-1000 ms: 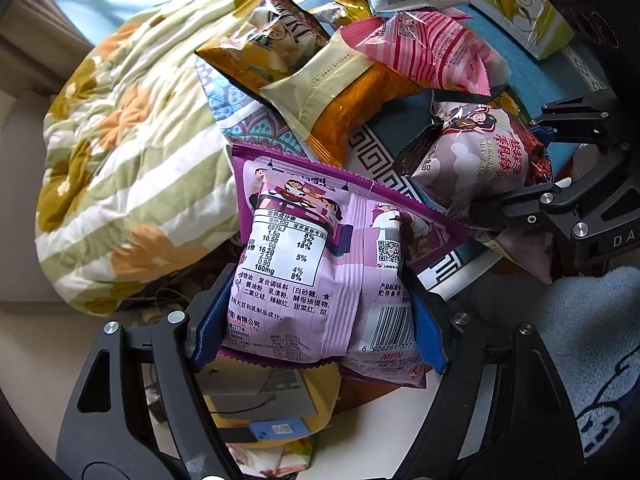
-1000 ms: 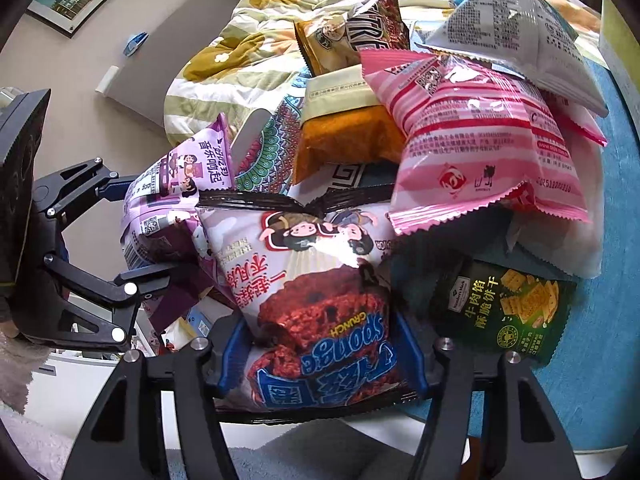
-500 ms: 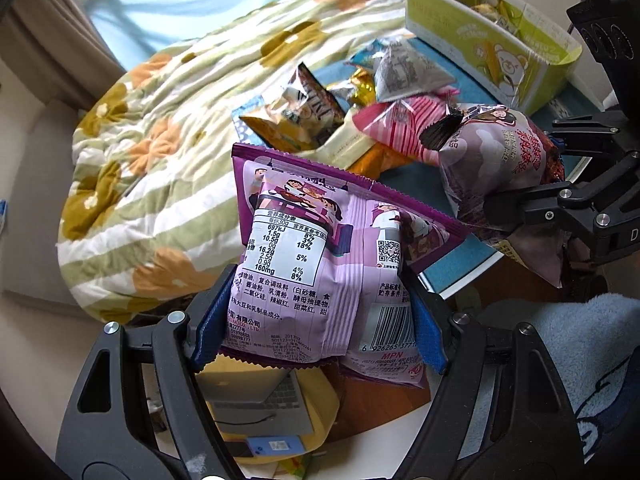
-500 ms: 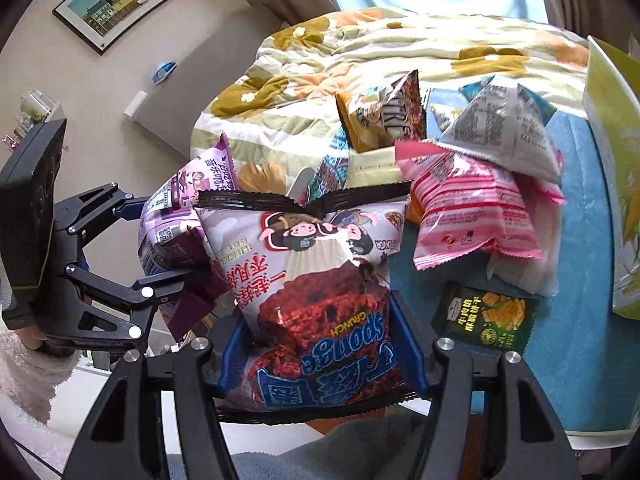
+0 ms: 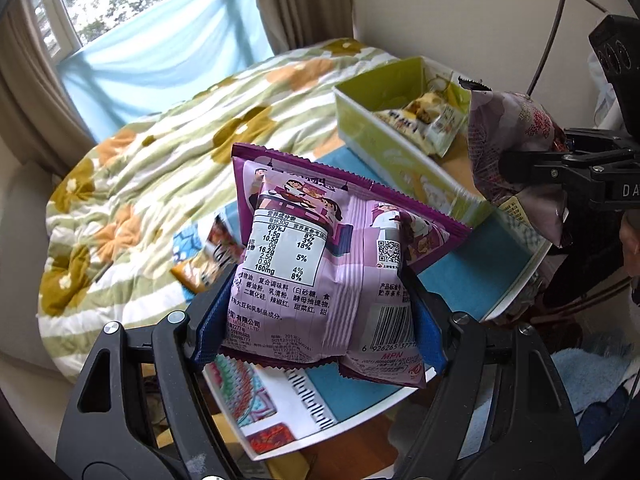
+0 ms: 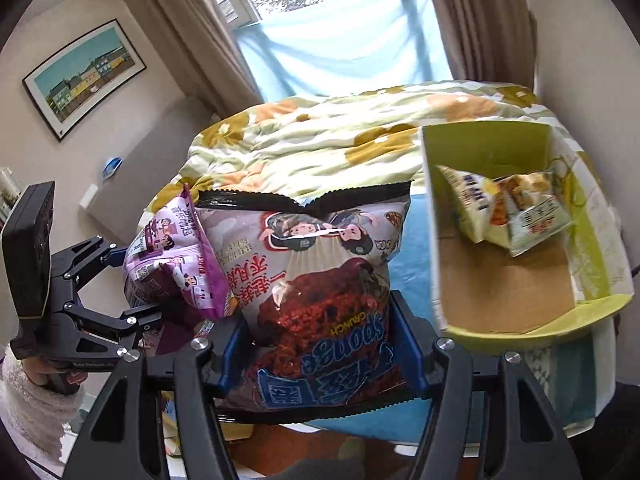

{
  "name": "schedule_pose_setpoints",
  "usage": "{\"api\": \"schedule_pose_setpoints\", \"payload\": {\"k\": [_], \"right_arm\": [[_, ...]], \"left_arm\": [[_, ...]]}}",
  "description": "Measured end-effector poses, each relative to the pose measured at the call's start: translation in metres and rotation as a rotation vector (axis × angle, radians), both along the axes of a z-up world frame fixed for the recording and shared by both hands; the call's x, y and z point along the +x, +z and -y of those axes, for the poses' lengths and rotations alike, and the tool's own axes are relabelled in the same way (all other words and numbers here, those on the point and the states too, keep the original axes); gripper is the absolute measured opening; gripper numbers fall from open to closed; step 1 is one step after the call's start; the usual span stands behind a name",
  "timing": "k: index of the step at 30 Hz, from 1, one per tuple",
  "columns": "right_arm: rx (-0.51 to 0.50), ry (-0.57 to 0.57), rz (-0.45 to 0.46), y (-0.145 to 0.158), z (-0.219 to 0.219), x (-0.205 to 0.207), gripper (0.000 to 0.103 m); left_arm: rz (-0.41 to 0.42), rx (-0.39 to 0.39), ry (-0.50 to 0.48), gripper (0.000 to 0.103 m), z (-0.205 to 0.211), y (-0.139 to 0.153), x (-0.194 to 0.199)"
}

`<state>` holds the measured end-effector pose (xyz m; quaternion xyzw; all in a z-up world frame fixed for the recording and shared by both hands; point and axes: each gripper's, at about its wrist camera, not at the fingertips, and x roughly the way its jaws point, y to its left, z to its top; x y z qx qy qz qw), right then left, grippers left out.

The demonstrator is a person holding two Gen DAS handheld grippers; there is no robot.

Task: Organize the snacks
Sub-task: 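Carry both bags into the cardboard box and open both tools to release them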

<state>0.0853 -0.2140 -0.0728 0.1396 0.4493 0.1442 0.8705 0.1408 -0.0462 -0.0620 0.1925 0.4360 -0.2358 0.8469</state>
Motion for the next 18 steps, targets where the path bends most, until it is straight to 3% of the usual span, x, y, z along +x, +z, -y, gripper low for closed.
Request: {"api": "schedule_pose_setpoints", "payload": {"k": [7, 10, 18], "right_arm": [[-0.055, -0.117, 0.023, 0.017, 0.102, 0.009, 0.059], [-0.053, -0.132, 0.020, 0.015, 0.137, 0.019, 0.059], [-0.046, -0.127, -0.013, -0.004, 0.199, 0.036, 0.059]], "left_arm": [[-0.015, -0.080, 0.000, 0.074, 0.109, -0.003, 0.037], [-0.056, -0.110, 0.033, 0.074, 0.151, -0.016, 0.052], [-0.154, -0.091, 0.125, 0.075, 0.234, -0.067, 0.078]]}}
